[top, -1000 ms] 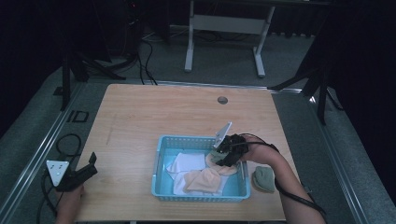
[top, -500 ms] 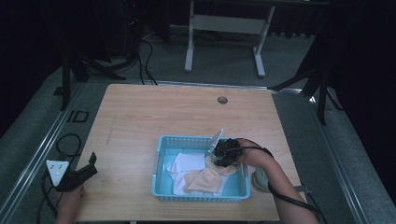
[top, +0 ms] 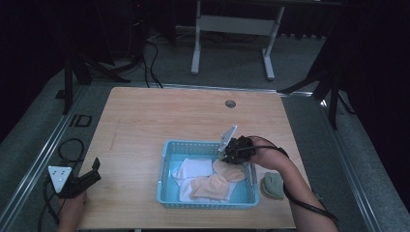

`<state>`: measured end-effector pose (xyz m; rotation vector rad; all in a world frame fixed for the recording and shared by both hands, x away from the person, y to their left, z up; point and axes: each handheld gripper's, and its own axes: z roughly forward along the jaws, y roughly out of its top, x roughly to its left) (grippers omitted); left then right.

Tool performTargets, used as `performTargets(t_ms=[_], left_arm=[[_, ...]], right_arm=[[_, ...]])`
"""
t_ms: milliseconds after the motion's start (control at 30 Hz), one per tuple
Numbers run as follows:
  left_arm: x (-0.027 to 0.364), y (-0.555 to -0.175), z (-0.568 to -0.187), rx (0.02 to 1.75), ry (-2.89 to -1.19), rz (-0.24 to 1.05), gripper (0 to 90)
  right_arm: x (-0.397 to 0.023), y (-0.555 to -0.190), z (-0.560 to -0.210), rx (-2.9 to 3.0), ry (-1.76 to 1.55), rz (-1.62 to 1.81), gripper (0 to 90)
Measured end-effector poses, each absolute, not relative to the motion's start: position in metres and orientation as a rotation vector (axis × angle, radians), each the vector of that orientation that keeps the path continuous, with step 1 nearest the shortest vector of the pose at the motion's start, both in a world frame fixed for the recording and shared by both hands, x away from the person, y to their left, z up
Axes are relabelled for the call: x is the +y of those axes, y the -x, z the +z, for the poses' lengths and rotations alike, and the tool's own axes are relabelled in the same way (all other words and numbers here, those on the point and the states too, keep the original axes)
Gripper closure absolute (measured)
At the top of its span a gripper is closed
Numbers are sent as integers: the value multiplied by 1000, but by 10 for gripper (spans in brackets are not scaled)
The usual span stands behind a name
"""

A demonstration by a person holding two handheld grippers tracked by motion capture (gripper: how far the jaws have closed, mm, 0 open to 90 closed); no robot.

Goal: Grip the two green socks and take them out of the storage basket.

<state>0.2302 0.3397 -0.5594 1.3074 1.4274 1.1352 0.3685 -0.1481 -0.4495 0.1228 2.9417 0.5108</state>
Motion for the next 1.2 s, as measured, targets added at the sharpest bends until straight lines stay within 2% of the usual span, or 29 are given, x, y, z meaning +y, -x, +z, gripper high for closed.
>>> performTargets(t_ms=[267,533,867,1200], left_arm=[[340,-230,-559,1430,-1305,1135,5],[340,-230,-559,1432,-1308,1136,4],[340,-230,-560,1432,-1316,1139,4],[339,-230,-560,1429,-1315,1140,5]], right_arm=[[-155,-361,-396,2869,-100,647,826],[-176,-364,-372,2826,-134,678,826],[-227,-369,-366,2785,-294,665,826],[-281,-379,-382,2744,-481,627,825]])
